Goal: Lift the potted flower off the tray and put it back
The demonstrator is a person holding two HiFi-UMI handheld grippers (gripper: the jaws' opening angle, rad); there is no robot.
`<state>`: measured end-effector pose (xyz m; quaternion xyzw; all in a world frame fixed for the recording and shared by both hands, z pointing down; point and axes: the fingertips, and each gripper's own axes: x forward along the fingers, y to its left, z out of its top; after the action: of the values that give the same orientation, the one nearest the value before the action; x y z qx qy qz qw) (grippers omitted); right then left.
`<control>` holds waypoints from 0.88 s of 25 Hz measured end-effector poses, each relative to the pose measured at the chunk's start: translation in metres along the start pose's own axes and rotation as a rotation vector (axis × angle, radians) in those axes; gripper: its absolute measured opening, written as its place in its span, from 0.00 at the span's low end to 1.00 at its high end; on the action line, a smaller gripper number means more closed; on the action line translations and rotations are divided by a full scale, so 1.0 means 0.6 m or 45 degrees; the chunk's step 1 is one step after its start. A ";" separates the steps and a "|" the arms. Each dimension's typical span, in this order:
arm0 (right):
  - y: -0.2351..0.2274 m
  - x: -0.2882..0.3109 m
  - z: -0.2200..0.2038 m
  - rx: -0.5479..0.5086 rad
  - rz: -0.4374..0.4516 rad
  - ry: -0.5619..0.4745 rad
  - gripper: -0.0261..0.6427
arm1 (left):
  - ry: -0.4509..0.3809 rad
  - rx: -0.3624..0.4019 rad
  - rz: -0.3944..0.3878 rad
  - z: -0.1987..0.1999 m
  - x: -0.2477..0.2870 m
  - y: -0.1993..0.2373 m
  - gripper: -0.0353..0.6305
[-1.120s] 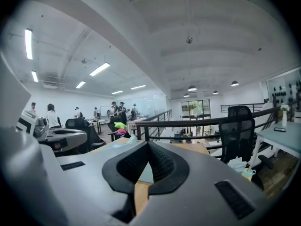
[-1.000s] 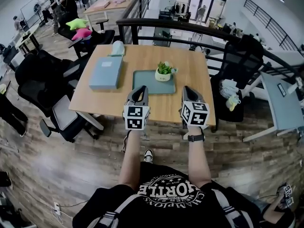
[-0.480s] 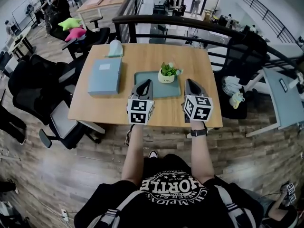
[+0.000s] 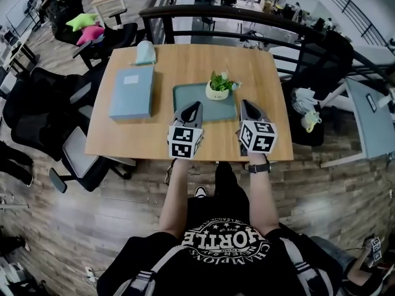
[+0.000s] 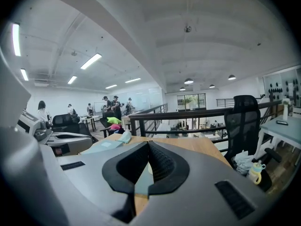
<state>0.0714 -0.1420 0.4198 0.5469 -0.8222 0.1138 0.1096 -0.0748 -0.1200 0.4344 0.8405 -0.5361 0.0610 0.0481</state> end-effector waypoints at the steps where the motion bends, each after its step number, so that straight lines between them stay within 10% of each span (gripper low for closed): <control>1: -0.002 0.010 -0.007 0.008 0.006 0.010 0.05 | 0.011 -0.003 -0.007 -0.008 0.007 0.001 0.08; 22: -0.083 0.173 -0.138 0.128 0.150 0.187 0.09 | 0.213 -0.089 -0.083 -0.145 0.172 0.028 0.08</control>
<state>0.0830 -0.2263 0.5336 0.4925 -0.8360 0.2008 0.1351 -0.0514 -0.2069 0.5368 0.8472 -0.5045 0.1107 0.1242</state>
